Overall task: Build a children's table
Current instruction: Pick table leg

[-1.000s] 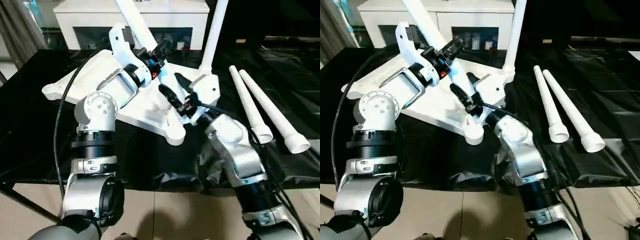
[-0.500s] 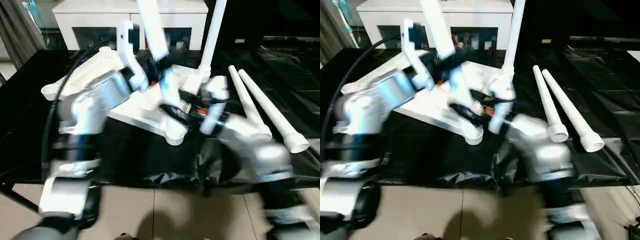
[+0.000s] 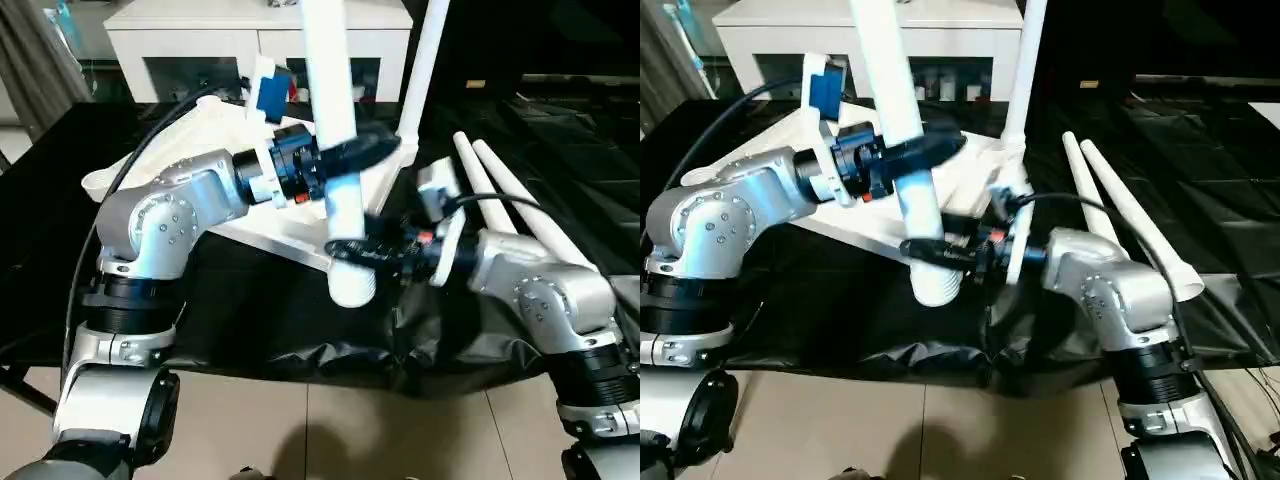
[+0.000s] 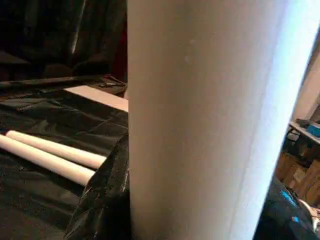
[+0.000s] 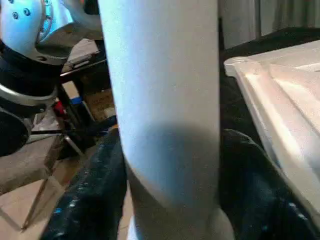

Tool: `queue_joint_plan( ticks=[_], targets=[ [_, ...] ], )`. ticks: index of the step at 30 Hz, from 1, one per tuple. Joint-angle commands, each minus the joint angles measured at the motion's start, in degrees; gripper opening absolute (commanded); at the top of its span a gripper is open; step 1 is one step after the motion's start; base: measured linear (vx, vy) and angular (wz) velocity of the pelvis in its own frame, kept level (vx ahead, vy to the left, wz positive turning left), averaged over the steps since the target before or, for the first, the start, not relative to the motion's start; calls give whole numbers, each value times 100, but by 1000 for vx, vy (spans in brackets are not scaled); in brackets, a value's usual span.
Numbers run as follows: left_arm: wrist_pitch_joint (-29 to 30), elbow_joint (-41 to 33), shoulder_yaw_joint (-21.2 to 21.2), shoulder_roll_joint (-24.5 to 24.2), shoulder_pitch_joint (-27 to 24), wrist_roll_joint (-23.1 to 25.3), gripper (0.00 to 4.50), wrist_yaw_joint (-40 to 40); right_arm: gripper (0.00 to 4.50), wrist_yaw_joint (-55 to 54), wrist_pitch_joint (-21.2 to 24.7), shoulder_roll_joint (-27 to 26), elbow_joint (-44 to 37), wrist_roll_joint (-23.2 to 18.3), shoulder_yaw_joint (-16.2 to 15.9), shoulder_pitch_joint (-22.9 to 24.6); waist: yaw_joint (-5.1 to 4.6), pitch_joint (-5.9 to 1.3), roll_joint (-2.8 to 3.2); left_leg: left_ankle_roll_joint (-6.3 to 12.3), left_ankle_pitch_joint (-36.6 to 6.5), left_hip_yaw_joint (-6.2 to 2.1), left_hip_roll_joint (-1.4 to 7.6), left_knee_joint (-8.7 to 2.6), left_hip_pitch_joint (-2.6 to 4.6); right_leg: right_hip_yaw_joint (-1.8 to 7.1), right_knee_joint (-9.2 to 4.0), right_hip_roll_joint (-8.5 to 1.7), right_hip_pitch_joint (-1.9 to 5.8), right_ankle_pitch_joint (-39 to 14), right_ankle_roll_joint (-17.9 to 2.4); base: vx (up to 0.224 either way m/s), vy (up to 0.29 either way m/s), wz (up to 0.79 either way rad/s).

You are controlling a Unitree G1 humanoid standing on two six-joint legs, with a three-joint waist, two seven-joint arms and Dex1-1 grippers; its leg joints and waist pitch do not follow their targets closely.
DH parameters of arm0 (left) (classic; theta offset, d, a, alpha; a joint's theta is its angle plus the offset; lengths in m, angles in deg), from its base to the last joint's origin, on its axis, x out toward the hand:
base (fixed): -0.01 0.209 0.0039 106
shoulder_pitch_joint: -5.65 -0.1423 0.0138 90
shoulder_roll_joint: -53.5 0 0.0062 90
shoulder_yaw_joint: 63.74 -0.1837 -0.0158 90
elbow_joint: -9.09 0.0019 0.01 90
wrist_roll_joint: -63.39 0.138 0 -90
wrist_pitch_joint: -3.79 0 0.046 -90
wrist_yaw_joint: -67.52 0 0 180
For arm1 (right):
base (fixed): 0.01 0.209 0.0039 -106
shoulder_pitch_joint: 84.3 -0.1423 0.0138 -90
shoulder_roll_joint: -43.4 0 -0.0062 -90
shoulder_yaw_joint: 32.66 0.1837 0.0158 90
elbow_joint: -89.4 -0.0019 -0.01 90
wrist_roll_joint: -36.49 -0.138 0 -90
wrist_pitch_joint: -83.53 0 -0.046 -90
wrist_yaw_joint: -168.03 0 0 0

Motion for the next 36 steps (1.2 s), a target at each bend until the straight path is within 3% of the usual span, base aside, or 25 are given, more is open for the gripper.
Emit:
queue_joint_plan(
  ticks=[1,4,12,13,14,17,20,26,32,36],
  targets=[
    [-28,-149,-16,-36,38,-149,182,150,234,-35,108,94,5,38,-12,-38,32,-451,-116,302,-697,22,85,-364,107,158,-329,-110,357,-791,-1360,0,0,0],
    [-48,-115,-5,-44,52,-134,182,191,206,-27,133,94,22,35,-3,-58,40,-459,-112,322,-627,22,84,-357,104,156,-316,-106,357,-690,-1372,0,0,0],
    [-95,-129,8,-50,11,-90,181,213,197,-198,92,19,-46,92,59,1,37,-460,-92,300,-663,20,80,-355,108,154,-320,-104,359,-692,-1389,0,0,0],
    [-84,-85,29,-9,20,-63,237,102,197,-272,45,-19,-65,130,79,24,39,-460,-81,292,-662,18,81,-357,110,153,-319,-103,358,-691,-1385,0,0,0],
    [-72,-55,51,10,34,-64,251,53,197,-290,33,-29,-66,139,85,27,33,-459,-86,286,-669,20,83,-358,109,154,-320,-100,356,-682,-1384,0,0,0],
    [-106,84,126,62,103,-4,253,-124,197,-435,-80,-122,-56,218,123,41,34,-463,-85,253,-668,18,76,-355,106,152,-320,-104,361,-670,-1383,0,0,0],
    [-137,100,121,37,124,91,289,-230,195,-471,-129,-147,-41,264,105,49,32,-463,-86,250,-695,14,81,-362,108,151,-322,-101,362,-693,-1354,0,0,0],
    [-138,181,183,-84,230,149,320,-265,193,-511,-160,-170,-57,293,61,82,38,-466,-90,257,-652,15,74,-357,107,151,-313,-101,365,-629,-1359,0,0,0],
    [-166,297,271,-183,398,149,320,-250,193,-522,-204,-173,-37,361,-2,100,42,-463,-73,242,-682,11,74,-356,111,149,-307,-103,364,-650,-1370,0,0,0],
    [-86,359,319,-177,458,69,282,-256,193,-499,-217,-181,-24,397,-21,96,41,-468,-78,266,-638,15,69,-348,107,149,-299,-101,369,-535,-1411,0,0,0]
  ],
)
